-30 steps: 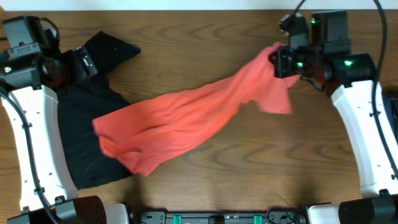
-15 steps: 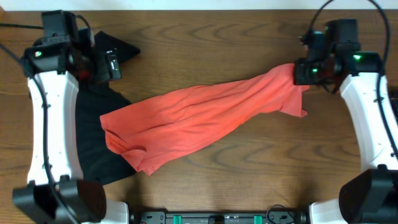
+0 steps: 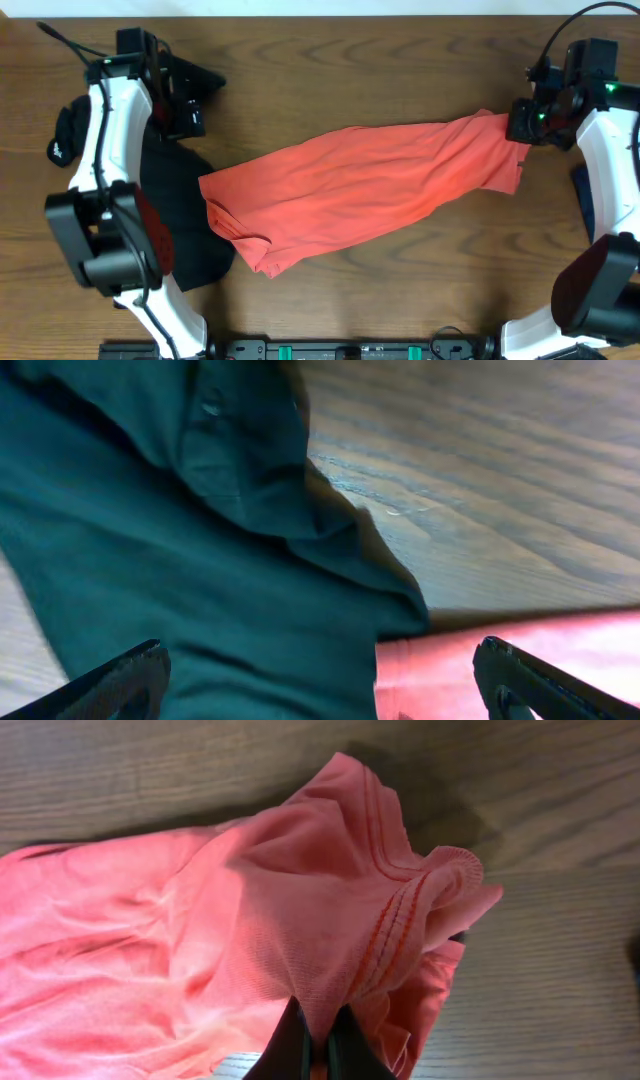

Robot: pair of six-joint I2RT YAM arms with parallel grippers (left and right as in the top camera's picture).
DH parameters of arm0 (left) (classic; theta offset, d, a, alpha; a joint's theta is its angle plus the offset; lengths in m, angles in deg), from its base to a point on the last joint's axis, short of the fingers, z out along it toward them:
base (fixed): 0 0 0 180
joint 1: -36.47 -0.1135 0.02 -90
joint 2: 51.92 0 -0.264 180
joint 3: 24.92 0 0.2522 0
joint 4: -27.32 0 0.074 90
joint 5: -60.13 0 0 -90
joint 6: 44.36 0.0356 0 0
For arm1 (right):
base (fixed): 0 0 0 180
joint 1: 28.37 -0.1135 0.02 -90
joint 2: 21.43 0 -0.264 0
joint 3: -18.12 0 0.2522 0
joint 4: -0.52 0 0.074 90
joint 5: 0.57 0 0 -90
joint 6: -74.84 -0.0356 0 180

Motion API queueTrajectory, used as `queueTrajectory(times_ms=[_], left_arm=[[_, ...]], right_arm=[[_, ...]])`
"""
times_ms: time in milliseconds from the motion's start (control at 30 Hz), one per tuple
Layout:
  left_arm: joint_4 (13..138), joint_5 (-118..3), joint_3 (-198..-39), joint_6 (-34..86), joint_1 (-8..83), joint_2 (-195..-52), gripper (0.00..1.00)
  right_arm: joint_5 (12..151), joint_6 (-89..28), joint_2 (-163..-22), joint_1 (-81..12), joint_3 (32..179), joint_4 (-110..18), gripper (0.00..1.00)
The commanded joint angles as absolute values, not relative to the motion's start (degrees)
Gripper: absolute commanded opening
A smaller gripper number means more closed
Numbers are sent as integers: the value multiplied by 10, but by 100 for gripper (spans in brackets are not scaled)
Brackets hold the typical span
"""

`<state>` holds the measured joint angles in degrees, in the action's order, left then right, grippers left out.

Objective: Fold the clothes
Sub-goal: 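Pull the shirt end rightward with the right gripper to stretch it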

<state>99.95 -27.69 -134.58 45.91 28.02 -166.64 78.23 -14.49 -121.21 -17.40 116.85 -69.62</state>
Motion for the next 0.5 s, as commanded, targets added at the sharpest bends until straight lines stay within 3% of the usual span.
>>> queueTrajectory(times_ms=[0, 467], left_arm=[[1002, -261, -1344, 467, 280, -1714, 98], [991, -156, -1345, 456, 209, -1773, 98]], right_arm=[[772, -147, -1224, -170, 1169, -700, 3], [772, -146, -1226, -148, 1169, -701, 9]])
